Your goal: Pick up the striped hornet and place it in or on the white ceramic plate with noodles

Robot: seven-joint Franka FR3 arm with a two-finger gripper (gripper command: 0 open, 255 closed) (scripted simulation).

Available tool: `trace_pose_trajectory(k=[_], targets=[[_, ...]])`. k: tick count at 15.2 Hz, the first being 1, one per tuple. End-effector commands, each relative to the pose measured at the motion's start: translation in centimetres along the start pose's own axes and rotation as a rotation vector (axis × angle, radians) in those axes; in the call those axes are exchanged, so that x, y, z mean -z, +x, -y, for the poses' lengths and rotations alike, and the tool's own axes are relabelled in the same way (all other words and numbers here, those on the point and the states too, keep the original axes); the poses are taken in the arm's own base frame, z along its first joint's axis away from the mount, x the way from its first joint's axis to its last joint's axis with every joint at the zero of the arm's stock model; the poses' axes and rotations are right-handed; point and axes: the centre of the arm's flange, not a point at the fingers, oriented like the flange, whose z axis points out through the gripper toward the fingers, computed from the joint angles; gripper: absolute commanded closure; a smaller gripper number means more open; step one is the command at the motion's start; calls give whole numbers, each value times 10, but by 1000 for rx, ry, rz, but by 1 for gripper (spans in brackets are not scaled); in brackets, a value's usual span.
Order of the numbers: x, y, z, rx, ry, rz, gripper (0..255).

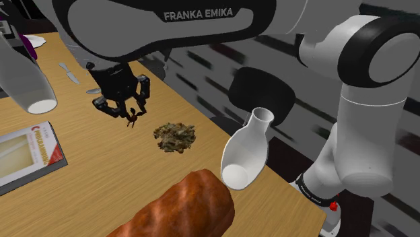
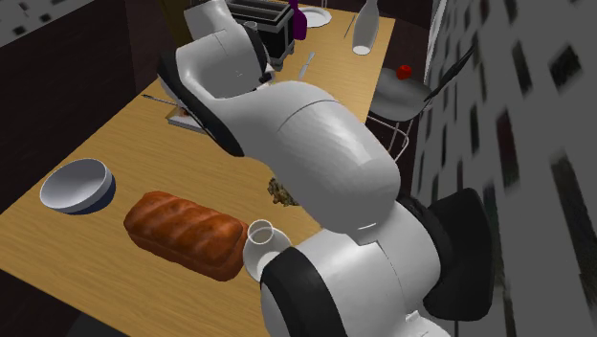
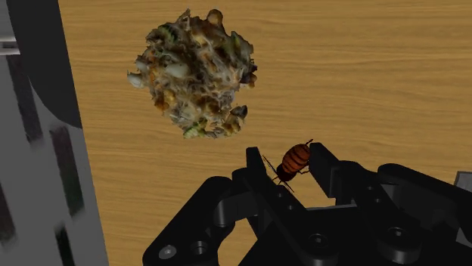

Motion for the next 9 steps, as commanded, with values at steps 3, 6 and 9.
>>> trace_pose_trajectory(k=[3, 6, 9], targets=[[-12, -27, -47, -1, -1, 0, 255], [-19, -45, -81, -1, -1, 0, 255], [-25, -60, -109, -1, -1, 0, 255]])
